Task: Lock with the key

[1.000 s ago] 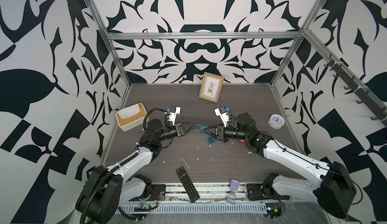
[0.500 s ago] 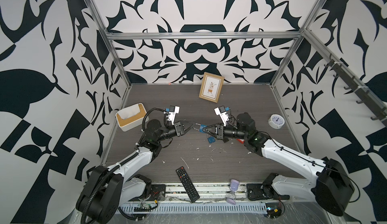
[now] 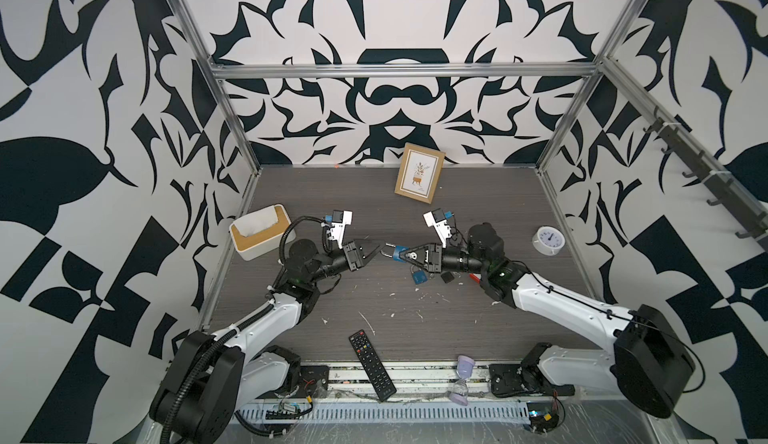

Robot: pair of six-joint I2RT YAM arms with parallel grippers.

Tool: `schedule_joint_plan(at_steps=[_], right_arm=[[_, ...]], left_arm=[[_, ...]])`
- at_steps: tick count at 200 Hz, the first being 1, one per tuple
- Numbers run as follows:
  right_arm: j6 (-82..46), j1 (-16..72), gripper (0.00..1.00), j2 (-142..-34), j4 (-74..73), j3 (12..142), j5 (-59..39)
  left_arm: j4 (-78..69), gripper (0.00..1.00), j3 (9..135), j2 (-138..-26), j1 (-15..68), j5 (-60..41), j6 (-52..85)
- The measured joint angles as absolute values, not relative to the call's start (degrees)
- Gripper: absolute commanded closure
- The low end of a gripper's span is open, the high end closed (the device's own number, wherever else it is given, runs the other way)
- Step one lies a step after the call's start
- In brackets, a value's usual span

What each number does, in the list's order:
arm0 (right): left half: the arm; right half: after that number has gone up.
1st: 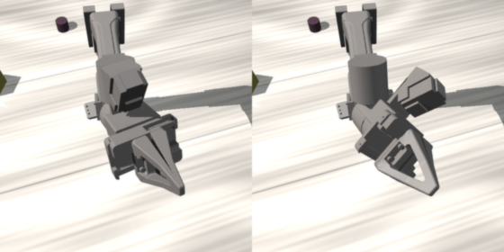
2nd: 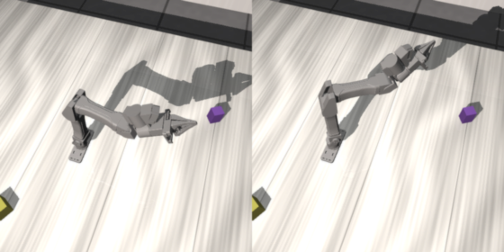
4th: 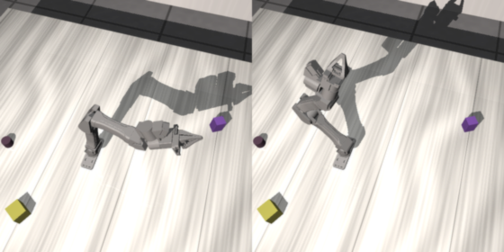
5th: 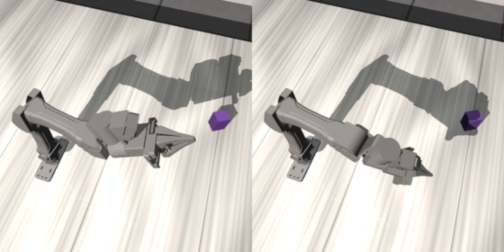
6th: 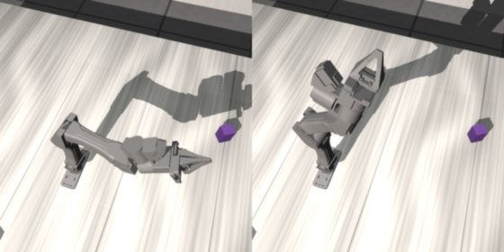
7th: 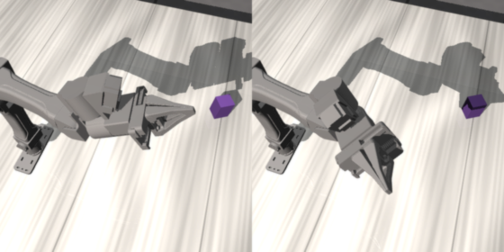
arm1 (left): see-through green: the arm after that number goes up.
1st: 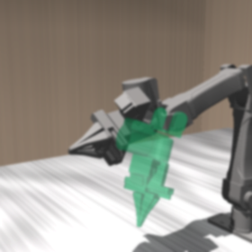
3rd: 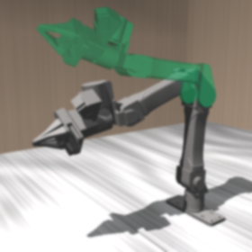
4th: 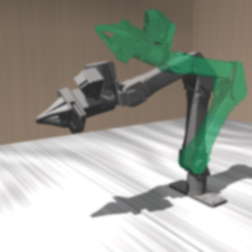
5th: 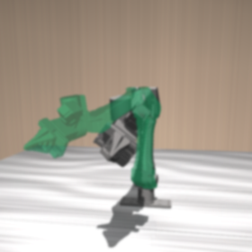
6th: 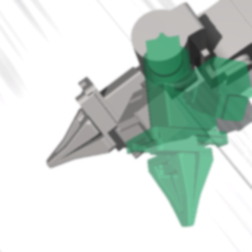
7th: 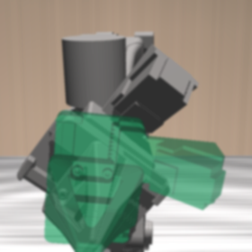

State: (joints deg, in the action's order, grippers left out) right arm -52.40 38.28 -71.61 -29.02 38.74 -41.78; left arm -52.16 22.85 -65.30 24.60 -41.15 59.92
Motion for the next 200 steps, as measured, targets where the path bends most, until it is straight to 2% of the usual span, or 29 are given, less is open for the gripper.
schedule_joint_plan(at_steps=[116, 165, 200], right_arm=[[-60.14, 37.58, 1.00, -76.66, -40.56, 38.79, -44.62], [-58.26, 37.56, 1.00, -76.79, -39.40, 39.44, -44.66], [-57.43, 36.97, 1.00, -77.08, -37.67, 40.29, -45.50]], left_arm=[[-56.51, 1.00, 22.06, -64.99, 24.56, -37.43, 59.59], [-60.51, 1.00, 22.17, -67.22, 25.32, -37.47, 62.33], [-62.13, 1.00, 22.59, -68.84, 29.06, -31.68, 63.00]])
